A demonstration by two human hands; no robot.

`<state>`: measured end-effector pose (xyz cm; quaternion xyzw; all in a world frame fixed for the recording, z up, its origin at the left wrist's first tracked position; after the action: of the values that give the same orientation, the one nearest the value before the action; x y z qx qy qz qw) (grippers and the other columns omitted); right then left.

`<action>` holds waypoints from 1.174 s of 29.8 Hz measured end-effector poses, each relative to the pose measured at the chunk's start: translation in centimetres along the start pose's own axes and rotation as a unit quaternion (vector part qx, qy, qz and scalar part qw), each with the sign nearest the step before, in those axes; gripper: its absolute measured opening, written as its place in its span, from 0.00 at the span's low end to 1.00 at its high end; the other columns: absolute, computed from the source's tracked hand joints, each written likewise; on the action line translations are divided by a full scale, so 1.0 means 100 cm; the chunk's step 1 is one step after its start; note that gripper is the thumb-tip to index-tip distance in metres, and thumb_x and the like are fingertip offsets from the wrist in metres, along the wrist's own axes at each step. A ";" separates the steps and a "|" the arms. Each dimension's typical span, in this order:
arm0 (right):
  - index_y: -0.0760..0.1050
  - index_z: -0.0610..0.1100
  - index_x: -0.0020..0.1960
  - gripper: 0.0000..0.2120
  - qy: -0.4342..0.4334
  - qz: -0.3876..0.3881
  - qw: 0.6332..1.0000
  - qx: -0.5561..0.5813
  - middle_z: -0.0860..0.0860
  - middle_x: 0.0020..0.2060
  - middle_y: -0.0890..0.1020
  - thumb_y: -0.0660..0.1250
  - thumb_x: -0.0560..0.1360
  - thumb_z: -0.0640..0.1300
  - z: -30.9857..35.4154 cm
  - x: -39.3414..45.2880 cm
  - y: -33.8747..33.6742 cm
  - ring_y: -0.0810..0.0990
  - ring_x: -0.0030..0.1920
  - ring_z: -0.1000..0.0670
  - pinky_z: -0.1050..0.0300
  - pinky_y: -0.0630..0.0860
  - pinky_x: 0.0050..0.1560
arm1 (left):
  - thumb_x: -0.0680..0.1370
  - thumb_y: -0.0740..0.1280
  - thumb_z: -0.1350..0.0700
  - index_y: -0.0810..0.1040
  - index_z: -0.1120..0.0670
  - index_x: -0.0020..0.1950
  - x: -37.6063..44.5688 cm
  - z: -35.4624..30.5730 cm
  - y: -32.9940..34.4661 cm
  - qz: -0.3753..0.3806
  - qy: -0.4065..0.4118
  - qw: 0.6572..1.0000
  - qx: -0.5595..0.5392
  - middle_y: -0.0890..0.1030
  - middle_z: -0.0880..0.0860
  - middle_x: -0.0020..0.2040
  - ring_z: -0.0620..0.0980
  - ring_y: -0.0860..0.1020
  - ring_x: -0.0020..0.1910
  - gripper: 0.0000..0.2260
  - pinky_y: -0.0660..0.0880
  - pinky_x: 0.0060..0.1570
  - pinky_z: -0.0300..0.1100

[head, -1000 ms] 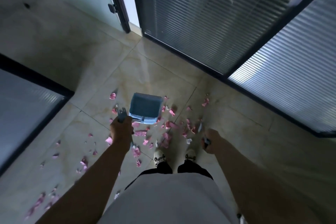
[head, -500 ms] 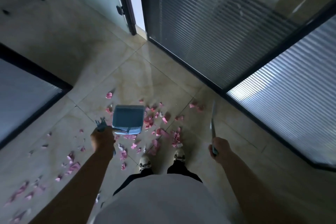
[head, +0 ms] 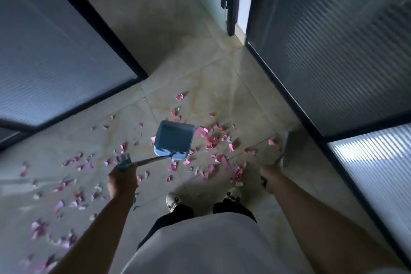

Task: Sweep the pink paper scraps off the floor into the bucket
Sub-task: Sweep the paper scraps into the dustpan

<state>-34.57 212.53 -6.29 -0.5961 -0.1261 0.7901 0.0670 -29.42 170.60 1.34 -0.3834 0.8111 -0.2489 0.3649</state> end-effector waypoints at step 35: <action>0.73 0.33 0.38 0.12 -0.166 -0.002 0.847 -0.505 0.42 0.19 0.74 0.55 0.76 0.35 -0.003 -0.029 0.029 0.71 0.20 0.47 0.65 0.63 0.23 | 0.73 0.69 0.51 0.81 0.56 0.48 -0.079 0.199 -0.077 -0.066 -0.122 0.990 0.038 0.83 0.60 0.38 0.62 0.82 0.40 0.09 0.81 0.43 0.56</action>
<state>-33.36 209.02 -4.48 -0.4073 -0.5185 0.7040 -0.2638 -7.02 169.98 -2.39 -0.4496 0.7234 -0.2547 0.4580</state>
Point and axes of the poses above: each hand's wrist, its own x-axis towards the middle knuckle, its own y-axis out of the palm, z = x × y, the point moved 4 cm from there along x, towards the middle knuckle
